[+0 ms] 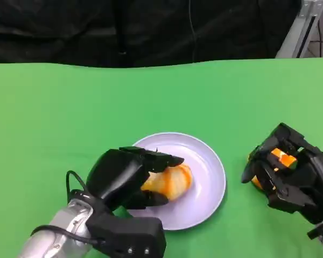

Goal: Grasp the bread from the table and place it into the plate.

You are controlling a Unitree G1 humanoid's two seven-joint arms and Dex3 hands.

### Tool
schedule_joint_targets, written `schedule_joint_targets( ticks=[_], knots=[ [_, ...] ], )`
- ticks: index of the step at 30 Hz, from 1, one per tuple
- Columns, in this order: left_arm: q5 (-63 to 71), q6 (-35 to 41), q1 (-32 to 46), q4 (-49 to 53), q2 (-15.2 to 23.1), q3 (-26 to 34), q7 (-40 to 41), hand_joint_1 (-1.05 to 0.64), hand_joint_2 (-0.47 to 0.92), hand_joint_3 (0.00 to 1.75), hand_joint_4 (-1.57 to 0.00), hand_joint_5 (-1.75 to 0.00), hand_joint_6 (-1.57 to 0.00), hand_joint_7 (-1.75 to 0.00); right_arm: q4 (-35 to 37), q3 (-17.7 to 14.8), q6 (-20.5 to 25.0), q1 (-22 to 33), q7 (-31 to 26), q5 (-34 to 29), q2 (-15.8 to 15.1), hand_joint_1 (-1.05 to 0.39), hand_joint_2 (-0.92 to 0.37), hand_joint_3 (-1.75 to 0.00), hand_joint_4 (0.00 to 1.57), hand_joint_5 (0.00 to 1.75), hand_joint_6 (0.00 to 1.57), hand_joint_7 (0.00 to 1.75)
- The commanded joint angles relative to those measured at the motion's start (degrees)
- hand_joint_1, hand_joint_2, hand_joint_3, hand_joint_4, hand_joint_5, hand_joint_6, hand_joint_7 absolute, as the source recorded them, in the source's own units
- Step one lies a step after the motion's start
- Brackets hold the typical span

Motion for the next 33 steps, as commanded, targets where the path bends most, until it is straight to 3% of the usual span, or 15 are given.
schedule_joint_targets(
  ticks=[1,8,15,33],
  knots=[
    [-0.2,0.8,0.0,-0.8,1.2,0.2,-0.9,-0.85,0.92,0.23,-0.60,0.00,-0.59,0.00,-1.1,-0.5,0.2,0.6,-0.8,0.3,-0.4,0.09,-0.61,-1.19,0.49,1.75,0.40,1.58],
    [-2.3,1.0,0.4,-2.0,1.8,0.9,-4.0,-1.03,0.92,0.43,-0.46,0.00,-0.43,0.00,-1.0,-0.4,-0.4,0.7,-1.3,-0.1,-0.2,0.06,-0.59,-1.19,0.46,1.75,0.39,1.57],
    [-7.1,-0.8,1.8,-3.2,2.3,3.2,-5.7,-1.05,0.92,0.58,-0.35,0.00,-0.31,0.00,-1.1,-0.3,-0.3,0.8,-1.0,0.1,-0.5,0.06,-0.61,-1.19,0.45,1.75,0.39,1.57],
    [-12.9,-14.5,4.3,1.6,0.4,11.0,4.8,-0.93,0.92,0.55,-0.57,-0.04,-0.41,-0.02,-0.8,-0.3,0.0,0.7,-0.8,-0.1,-0.7,0.07,-0.58,-1.23,0.50,1.75,0.38,1.62]
  ],
)
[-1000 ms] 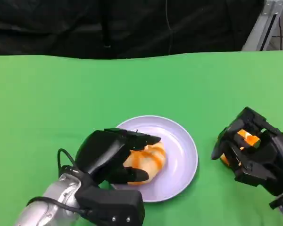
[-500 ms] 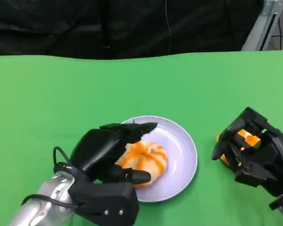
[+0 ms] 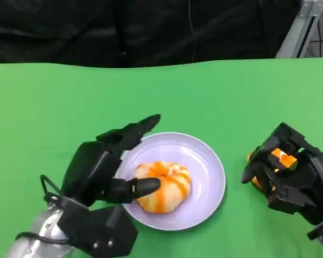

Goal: Grasp the bread from the table and place it into the plate.

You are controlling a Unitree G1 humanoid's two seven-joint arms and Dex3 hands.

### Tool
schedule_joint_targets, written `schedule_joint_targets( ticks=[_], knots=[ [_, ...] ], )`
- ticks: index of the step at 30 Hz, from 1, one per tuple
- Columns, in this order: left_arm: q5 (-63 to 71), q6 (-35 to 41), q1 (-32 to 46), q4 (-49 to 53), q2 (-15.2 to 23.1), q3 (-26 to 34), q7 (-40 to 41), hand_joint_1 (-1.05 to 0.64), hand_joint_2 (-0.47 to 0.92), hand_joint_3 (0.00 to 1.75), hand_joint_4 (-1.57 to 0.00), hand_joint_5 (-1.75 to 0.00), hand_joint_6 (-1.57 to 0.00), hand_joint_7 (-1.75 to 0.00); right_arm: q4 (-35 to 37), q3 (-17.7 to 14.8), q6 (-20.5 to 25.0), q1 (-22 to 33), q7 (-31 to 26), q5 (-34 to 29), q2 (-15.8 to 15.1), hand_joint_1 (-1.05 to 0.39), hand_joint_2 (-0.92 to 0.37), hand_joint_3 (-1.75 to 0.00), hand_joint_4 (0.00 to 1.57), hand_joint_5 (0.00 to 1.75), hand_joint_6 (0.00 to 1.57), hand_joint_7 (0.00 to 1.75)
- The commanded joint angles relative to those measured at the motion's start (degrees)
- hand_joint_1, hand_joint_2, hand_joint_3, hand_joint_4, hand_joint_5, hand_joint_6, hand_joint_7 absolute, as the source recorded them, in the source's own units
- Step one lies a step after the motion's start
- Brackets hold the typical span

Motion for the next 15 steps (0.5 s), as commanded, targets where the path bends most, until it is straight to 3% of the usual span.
schedule_joint_targets(
  ticks=[1,15],
  knots=[
    [-1.2,-2.0,1.2,0.3,0.5,1.8,1.5,-0.93,0.92,0.55,-0.58,-0.04,-0.41,-0.02,-0.5,-0.4,-0.1,0.3,-0.2,0.0,-0.8,0.07,-0.58,-1.23,0.50,1.75,0.38,1.62],
    [-8.5,-8.9,8.1,-1.2,2.0,8.8,0.4,-0.87,0.92,0.48,-0.67,-0.03,-0.50,-0.02,0.2,-0.7,-0.3,0.0,0.6,0.2,-1.2,0.05,-0.57,-1.24,0.50,1.75,0.37,1.63]
  ],
)
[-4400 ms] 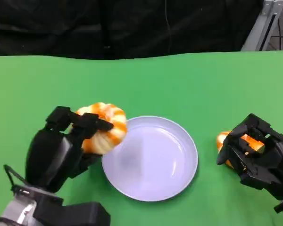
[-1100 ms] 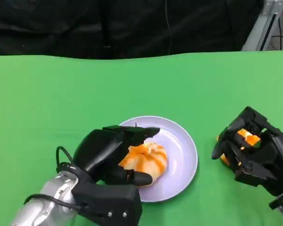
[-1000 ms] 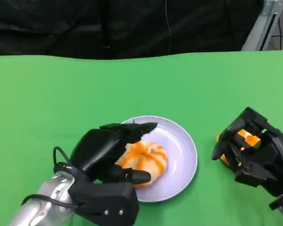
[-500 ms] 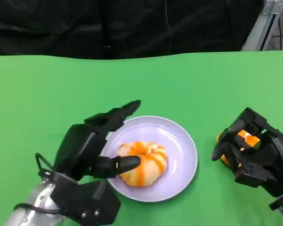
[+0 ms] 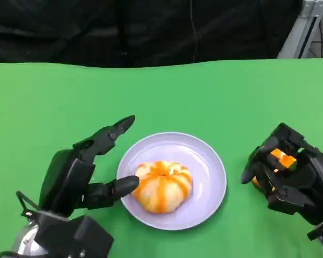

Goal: Grasp the bread from the table and place it into the plate.

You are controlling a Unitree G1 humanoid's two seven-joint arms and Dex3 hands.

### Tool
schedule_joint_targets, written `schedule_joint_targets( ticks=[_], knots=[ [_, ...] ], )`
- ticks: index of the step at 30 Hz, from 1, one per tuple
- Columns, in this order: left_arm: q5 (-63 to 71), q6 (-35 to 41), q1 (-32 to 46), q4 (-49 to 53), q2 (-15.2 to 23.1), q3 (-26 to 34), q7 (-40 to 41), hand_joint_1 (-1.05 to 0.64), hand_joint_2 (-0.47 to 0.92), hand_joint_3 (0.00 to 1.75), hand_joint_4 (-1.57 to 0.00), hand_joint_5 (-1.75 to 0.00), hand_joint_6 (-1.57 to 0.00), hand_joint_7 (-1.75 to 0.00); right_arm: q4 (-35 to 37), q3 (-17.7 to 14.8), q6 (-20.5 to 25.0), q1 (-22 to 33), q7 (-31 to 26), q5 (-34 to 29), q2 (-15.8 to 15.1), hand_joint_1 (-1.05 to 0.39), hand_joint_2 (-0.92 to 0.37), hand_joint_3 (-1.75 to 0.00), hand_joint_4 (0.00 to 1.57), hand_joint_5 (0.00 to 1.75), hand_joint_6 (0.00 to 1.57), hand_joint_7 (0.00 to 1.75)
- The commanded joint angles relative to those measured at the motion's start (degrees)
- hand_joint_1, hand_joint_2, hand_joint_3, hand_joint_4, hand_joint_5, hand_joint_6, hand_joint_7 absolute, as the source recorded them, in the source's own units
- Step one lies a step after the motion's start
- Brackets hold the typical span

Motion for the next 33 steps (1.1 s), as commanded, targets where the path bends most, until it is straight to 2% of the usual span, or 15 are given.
schedule_joint_targets(
  ticks=[1,12,22,31,32,33],
  knots=[
    [-3.9,-3.2,3.1,-0.3,1.7,3.1,-0.7,-0.87,0.92,0.48,-0.67,-0.03,-0.50,-0.02,0.1,-0.9,-0.1,-0.1,0.1,0.4,-1.1,0.05,-0.57,-1.24,0.50,1.75,0.37,1.63],
    [-6.4,-7.7,5.8,0.5,2.0,7.0,-1.8,-0.82,0.92,0.43,-0.69,-0.02,-0.53,-0.02,0.9,-1.0,-0.4,-0.3,0.6,0.6,-1.3,0.05,-0.57,-1.24,0.49,1.75,0.38,1.62],
    [-12.3,-13.3,7.2,2.4,0.7,8.0,-6.4,-0.80,0.92,0.39,-0.71,-0.02,-0.56,-0.02,1.1,-1.4,-0.3,-0.2,0.9,0.8,-1.8,0.05,-0.57,-1.22,0.49,1.75,0.38,1.61],
    [-15.3,-14.1,7.8,2.4,-0.5,8.6,-10.2,-0.78,0.92,0.37,-0.74,-0.02,-0.58,-0.02,2.5,-2.0,-0.6,-0.8,2.3,1.4,-1.7,0.04,-0.58,-1.21,0.50,1.75,0.37,1.61],
    [-19.6,-13.2,8.2,1.8,-1.0,7.8,-13.0,-0.78,0.92,0.37,-0.74,-0.02,-0.58,-0.01,2.8,-2.1,-0.5,-1.0,2.3,1.4,-1.8,0.04,-0.58,-1.21,0.50,1.75,0.37,1.61],
    [-23.0,-12.5,8.5,1.3,-1.4,7.2,-15.4,-0.65,0.92,0.27,-0.76,-0.02,-0.61,-0.02,3.0,-2.2,-0.4,-1.1,2.4,1.4,-1.8,0.04,-0.58,-1.20,0.48,1.75,0.37,1.60]
  ],
)
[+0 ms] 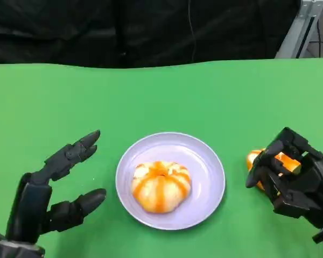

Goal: Grasp the bread from the table and place it into the plate.

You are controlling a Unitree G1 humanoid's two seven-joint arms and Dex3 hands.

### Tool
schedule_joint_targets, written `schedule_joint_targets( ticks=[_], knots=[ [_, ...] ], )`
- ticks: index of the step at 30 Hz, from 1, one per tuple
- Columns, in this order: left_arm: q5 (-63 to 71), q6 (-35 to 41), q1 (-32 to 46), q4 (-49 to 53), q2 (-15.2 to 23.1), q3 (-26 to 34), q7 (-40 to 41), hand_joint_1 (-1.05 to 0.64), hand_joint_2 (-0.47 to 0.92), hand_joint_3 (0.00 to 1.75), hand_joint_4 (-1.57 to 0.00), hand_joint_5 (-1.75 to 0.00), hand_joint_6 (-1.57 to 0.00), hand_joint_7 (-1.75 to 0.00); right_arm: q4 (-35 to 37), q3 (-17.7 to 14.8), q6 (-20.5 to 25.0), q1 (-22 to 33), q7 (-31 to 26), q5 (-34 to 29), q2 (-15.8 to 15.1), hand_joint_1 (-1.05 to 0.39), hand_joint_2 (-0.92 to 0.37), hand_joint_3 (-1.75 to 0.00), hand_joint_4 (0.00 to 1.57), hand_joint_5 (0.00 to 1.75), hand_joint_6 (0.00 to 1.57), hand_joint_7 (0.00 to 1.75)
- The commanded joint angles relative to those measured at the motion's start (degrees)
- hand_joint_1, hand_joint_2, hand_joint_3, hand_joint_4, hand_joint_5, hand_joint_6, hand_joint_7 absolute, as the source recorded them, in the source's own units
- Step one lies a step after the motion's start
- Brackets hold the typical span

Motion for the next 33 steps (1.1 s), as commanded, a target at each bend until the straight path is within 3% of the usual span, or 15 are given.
schedule_joint_targets(
  ticks=[1,3,7,18,22,33],
  knots=[
    [-11.1,1.4,1.6,-1.0,-0.8,-0.7,-7.8,-0.61,0.92,0.24,-0.76,-0.02,-0.62,-0.02,0.8,-1.0,-0.3,-1.1,0.5,0.7,-0.9,0.04,-0.58,-1.20,0.47,1.75,0.37,1.59],
    [-13.3,2.0,1.8,-1.4,-1.2,-0.5,-10.3,-0.57,0.92,0.21,-0.77,-0.02,-0.62,-0.02,0.9,-1.1,-0.3,-1.2,0.6,0.6,-0.9,0.04,-0.58,-1.19,0.46,1.75,0.37,1.58],
    [-22.4,5.6,2.6,-2.8,-2.6,-0.6,-18.5,-0.30,0.92,0.08,-0.76,-0.01,-0.64,-0.01,1.3,-1.4,-0.7,-1.2,0.9,0.6,-0.8,0.05,-0.60,-1.17,0.48,1.75,0.38,1.57],
    [-23.3,7.1,2.9,-3.8,-4.6,2.5,-23.3,-0.28,0.92,0.07,-0.75,0.00,-0.65,-0.01,1.4,-1.5,-0.7,-1.3,1.1,0.5,-0.8,0.05,-0.62,-1.15,0.48,1.75,0.38,1.56],
    [-28.2,10.5,4.0,-5.4,-5.9,3.3,-26.5,-0.14,0.92,0.08,-0.80,-0.02,-0.72,-0.03,1.2,-1.5,-0.1,-1.3,0.8,0.6,-0.7,0.06,-0.63,-1.15,0.47,1.75,0.39,1.56],
    [-28.4,13.4,4.7,-7.5,-7.8,5.6,-28.2,-0.09,0.92,0.10,-0.84,-0.03,-0.78,-0.04,1.5,-1.5,-0.3,-1.4,1.0,0.8,-0.6,0.06,-0.63,-1.15,0.47,1.75,0.39,1.56]
  ],
)
